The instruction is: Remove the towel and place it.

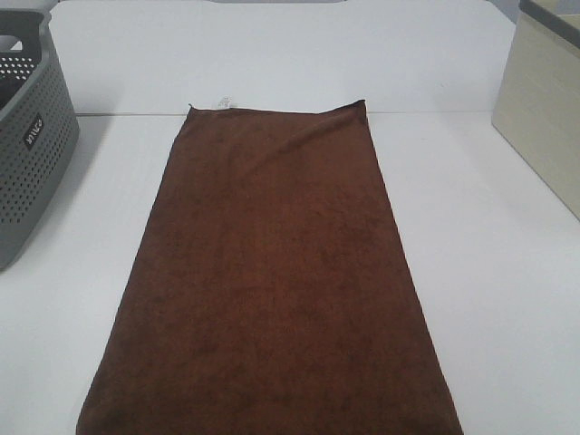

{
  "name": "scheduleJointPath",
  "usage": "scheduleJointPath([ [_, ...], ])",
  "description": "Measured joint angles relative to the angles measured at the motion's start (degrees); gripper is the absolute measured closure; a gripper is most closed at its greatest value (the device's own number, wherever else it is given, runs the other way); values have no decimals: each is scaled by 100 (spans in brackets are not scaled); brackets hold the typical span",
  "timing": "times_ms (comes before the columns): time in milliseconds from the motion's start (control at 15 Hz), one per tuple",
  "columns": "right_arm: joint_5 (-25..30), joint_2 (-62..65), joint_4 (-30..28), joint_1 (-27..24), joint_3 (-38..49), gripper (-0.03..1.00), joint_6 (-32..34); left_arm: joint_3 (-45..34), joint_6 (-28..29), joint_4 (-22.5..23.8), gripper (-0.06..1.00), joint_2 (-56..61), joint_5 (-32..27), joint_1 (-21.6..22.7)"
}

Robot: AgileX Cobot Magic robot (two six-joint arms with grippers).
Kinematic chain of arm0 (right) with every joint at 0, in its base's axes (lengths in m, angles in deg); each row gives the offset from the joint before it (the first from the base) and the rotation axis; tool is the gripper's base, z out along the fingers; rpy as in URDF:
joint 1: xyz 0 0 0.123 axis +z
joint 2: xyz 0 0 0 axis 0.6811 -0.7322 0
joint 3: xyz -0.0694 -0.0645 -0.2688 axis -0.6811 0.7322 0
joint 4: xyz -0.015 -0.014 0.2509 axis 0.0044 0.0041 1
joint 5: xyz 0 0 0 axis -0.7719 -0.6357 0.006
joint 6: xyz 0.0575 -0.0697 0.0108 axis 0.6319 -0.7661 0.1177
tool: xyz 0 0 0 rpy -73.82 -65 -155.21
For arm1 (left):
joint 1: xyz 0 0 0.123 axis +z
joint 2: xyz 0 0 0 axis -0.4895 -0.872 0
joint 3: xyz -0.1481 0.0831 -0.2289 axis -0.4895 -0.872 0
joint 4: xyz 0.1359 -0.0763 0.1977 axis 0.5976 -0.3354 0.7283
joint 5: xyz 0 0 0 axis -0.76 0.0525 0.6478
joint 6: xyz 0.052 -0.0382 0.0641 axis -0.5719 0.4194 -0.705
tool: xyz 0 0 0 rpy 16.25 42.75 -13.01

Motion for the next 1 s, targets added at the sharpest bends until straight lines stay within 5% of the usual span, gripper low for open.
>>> scheduleJointPath([
  [1000,-309,0,-57,0,212,21,-166,-11,212,-46,25,0,-17,0],
])
